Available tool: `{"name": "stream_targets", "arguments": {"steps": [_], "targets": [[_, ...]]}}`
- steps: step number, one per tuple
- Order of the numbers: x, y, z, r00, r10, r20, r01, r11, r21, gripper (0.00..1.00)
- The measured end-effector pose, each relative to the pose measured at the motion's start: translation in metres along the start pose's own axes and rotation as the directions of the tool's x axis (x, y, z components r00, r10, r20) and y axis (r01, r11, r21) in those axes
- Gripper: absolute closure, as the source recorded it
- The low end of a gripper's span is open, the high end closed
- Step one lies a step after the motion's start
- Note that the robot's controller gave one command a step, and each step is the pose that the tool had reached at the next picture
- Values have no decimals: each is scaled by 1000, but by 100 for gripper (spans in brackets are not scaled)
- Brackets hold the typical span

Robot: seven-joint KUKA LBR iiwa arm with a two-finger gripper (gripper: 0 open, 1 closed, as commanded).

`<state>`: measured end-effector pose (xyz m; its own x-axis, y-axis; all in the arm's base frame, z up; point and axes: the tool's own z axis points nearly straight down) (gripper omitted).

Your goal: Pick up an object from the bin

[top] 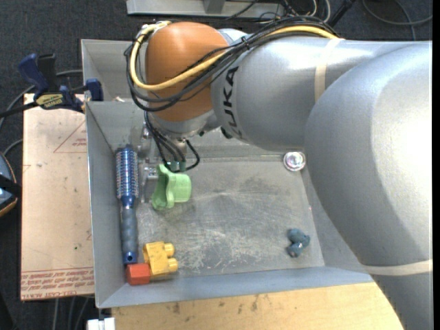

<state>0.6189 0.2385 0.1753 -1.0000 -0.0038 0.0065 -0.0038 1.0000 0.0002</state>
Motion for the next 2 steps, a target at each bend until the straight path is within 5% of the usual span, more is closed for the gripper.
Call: {"name": "stream_targets", "arguments": {"steps": [1, 2], "targets": [[62, -65, 58, 997, 74, -1, -74, 997, 3, 0], [49, -76, 70, 998, 60, 11, -60, 998, -4, 0]]}}
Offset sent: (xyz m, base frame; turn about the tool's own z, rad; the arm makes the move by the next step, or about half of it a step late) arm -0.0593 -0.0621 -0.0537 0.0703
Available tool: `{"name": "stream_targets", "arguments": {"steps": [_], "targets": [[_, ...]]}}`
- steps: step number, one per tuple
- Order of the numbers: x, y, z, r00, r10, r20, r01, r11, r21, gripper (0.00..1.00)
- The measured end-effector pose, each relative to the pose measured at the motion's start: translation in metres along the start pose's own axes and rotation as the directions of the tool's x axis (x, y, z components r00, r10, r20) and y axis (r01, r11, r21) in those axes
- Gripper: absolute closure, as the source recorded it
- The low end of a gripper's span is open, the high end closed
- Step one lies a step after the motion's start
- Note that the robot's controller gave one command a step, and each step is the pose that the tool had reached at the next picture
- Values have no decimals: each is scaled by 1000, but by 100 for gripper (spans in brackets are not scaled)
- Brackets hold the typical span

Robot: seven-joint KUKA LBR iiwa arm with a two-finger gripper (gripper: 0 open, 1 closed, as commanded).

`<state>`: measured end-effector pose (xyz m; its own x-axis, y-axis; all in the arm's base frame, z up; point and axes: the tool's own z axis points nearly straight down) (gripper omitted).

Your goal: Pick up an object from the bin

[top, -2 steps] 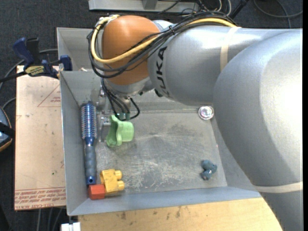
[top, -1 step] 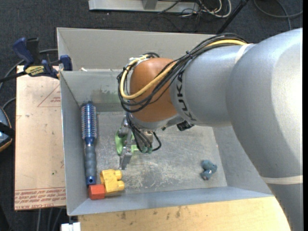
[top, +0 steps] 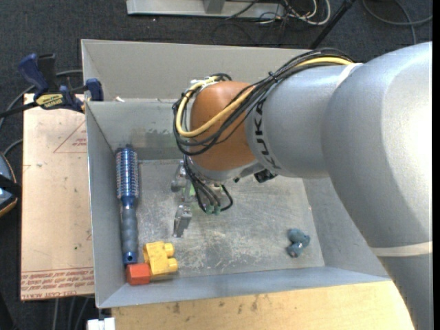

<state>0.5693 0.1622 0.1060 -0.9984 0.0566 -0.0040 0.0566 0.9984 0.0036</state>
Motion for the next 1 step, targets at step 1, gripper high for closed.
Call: {"name": "stream_targets", "arguments": {"steps": [1], "targets": [[-3, -42, -5, 1000, -13, -4, 13, 1000, 4, 0]]}}
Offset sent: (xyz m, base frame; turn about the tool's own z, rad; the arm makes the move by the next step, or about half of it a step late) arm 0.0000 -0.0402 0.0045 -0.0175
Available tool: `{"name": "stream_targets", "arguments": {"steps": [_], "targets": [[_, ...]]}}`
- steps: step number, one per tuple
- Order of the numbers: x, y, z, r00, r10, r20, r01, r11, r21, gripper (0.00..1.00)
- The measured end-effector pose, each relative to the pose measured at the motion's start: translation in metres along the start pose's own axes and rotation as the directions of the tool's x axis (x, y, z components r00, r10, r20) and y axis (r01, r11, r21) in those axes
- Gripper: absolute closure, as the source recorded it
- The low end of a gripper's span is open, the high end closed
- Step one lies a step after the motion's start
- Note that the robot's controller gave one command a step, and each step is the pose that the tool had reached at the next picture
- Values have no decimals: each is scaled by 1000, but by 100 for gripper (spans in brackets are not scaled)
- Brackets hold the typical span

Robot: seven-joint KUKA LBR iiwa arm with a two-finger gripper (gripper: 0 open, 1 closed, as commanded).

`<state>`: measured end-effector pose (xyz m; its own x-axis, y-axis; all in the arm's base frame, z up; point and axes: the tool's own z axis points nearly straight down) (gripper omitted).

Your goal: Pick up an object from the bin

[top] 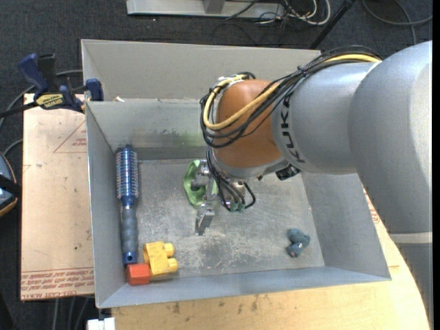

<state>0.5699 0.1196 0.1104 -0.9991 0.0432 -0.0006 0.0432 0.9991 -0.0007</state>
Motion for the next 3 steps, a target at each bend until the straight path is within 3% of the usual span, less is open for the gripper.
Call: {"name": "stream_targets", "arguments": {"steps": [1, 2, 3], "targets": [[-45, -29, 24, 1000, 1, 29, 0, 1000, -9, 0], [-41, -29, 27, 1000, 0, 18, 0, 1000, -6, 100], [-38, -30, 31, 1000, -1, 6, 1, 1000, -4, 0]]}}
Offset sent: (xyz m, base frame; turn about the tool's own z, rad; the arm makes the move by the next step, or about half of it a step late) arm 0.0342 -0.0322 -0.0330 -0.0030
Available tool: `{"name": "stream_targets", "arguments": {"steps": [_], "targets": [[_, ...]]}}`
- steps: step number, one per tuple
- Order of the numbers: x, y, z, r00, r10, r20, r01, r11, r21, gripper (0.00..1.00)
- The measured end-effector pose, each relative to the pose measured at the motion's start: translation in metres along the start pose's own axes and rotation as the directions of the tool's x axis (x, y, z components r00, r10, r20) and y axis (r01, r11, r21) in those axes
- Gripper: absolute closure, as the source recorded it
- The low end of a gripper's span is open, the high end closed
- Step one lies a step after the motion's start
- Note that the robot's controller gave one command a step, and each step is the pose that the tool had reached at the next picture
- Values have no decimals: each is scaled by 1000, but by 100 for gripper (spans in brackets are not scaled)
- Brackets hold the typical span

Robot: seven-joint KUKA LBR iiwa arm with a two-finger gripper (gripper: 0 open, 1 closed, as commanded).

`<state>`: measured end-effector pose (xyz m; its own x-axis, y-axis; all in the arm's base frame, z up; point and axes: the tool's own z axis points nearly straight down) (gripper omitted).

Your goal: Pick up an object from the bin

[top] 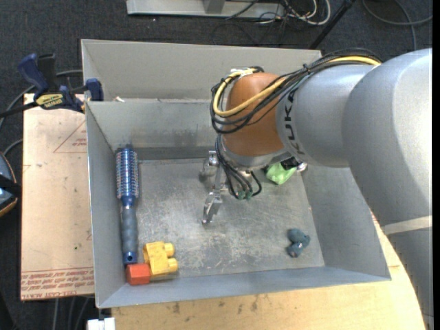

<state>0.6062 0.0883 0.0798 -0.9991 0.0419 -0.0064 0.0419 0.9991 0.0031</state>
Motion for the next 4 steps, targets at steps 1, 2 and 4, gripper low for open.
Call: {"name": "stream_targets", "arguments": {"steps": [1, 2, 4], "targets": [[4, -69, -58, 1000, 27, 1, -27, 1000, 4, 0], [-56, -39, -76, 996, 90, 3, -90, 996, 0, 0], [-59, -201, 6, 996, 88, -2, -88, 996, -2, 0]]}}
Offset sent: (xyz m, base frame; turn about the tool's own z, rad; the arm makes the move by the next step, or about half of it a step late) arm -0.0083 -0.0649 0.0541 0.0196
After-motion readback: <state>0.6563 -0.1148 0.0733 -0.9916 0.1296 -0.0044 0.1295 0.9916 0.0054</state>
